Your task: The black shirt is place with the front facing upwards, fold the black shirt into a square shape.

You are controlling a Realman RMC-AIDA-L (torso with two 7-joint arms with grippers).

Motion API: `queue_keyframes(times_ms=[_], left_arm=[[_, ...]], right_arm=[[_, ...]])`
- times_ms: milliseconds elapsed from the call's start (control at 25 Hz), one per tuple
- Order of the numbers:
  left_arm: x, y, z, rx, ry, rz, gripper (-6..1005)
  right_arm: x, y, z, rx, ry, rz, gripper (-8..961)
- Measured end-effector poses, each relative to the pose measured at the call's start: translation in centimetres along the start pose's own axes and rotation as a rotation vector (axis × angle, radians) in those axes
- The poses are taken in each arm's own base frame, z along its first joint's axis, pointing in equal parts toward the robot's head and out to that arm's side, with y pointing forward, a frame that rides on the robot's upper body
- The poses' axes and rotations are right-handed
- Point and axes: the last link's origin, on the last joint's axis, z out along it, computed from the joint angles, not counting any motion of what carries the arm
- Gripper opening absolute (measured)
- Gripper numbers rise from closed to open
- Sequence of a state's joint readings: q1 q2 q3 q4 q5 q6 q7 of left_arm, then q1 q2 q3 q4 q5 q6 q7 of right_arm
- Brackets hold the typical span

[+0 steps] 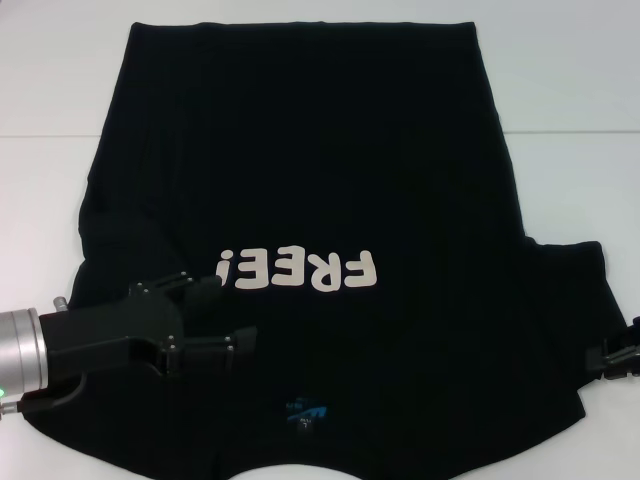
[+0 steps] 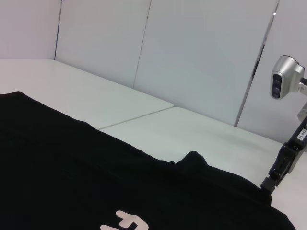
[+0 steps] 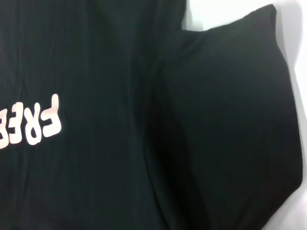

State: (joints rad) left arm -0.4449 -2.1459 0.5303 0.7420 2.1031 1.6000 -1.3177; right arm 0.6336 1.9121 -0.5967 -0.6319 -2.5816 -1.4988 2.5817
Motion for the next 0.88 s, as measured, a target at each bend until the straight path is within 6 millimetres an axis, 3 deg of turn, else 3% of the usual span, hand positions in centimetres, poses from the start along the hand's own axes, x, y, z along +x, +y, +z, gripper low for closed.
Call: queue_keyframes(times_ms=[880], left_arm=[[0.05,-0.16,0.08,0.008,-0.001,0.001,933]], right_arm=[[-0.23,0.64,0.64,-0.007,0.007,-0.009,325]])
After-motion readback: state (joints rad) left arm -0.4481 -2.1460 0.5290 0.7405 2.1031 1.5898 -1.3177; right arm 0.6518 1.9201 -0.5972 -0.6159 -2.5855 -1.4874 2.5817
